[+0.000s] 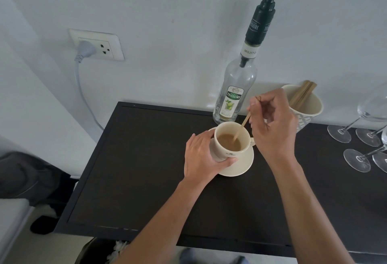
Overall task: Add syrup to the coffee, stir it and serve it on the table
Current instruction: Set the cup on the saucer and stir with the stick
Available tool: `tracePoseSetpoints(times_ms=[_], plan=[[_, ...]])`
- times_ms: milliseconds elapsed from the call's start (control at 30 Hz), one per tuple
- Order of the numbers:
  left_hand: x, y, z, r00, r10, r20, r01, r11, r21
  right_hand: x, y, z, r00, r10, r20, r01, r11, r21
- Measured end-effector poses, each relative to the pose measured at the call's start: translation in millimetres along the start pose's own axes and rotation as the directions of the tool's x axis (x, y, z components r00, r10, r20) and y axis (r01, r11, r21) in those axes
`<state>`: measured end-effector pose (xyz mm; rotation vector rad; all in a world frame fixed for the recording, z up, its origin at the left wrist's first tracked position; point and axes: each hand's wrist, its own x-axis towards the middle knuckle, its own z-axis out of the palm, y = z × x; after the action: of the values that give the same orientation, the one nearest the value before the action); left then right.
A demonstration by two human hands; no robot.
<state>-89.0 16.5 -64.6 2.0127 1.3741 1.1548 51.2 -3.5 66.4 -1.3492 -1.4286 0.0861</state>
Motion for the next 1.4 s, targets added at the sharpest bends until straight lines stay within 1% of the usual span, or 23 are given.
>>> tracePoseSetpoints(times_ms=[67,167,400,500,633,700,767,833,933,967,1000,1067,1133,1200,1333,1400], plan=[[-0.1,-0.2,0.3,1.000,0.004,0.000,-0.004,1.000,0.002,-1.2,-6.2,-4.2,0.999,-0.028,0.016,0.028,1.000,0.001],[0.0,-1.2,0.9,1.000,0.000,0.004,0.000,1.000,0.004,-1.3,-11.3,-7.1,0.998,-0.017,0.052,0.016,1.000,0.020],[-0.2,-1.9,1.4,1.000,-0.001,0.007,0.001,1.000,0.002,-1.9,-13.5,-7.0,1.000,0.027,0.011,-0.027,0.999,0.042],[-1.1,-1.5,1.0,1.000,0.002,0.002,-0.002,1.000,-0.002,-2.5,-14.5,-7.1,0.995,0.058,0.082,-0.064,0.995,0.082],[-0.5,-1.0,0.8,1.000,-0.001,-0.001,0.001,1.000,-0.008,-0.3,-11.5,-4.6,0.996,0.045,0.079,-0.052,0.994,0.099],[0.1,-1.0,1.1,1.000,-0.003,0.005,0.003,1.000,-0.009,0.9,-4.5,-0.7,0.988,0.064,0.140,-0.080,0.991,0.110],[0.0,-1.6,1.6,1.000,-0.003,0.005,0.003,1.000,-0.010,0.2,4.8,5.2,0.977,0.079,0.196,-0.096,0.992,0.079],[-0.5,-1.4,1.3,1.000,-0.008,0.004,0.008,1.000,-0.015,-1.0,10.8,9.1,0.979,0.052,0.198,-0.058,0.998,0.025],[-0.3,-0.3,0.9,1.000,-0.015,0.005,0.015,1.000,-0.009,-1.1,14.5,5.6,0.985,-0.055,0.161,0.068,0.995,-0.072],[-0.2,-0.3,1.1,1.000,-0.015,0.008,0.015,1.000,-0.006,-1.7,14.0,3.9,0.983,-0.075,0.171,0.090,0.992,-0.085],[-0.3,-0.7,1.5,1.000,-0.013,0.009,0.013,1.000,-0.005,-2.9,12.1,3.4,0.978,-0.068,0.197,0.083,0.994,-0.071],[-0.5,-1.1,1.7,1.000,-0.010,0.012,0.010,1.000,-0.005,-5.4,6.6,6.0,0.970,-0.006,0.243,0.007,1.000,-0.005],[-0.6,-1.9,2.0,1.000,-0.006,0.008,0.007,1.000,-0.008,-5.8,4.1,7.3,0.978,0.033,0.206,-0.042,0.998,0.040],[-0.7,-2.2,2.1,1.000,-0.002,-0.003,0.002,1.000,-0.006,-3.5,2.1,3.7,0.989,0.032,0.145,-0.038,0.999,0.036],[-0.3,-1.7,0.7,1.000,0.002,-0.004,-0.002,1.000,0.002,-2.4,-13.2,-7.8,0.998,-0.032,0.062,0.030,0.999,0.030],[-0.6,-1.4,0.6,1.000,0.001,-0.001,-0.001,1.000,0.011,-2.7,-20.3,-11.3,0.996,-0.067,0.052,0.065,0.997,0.039]])
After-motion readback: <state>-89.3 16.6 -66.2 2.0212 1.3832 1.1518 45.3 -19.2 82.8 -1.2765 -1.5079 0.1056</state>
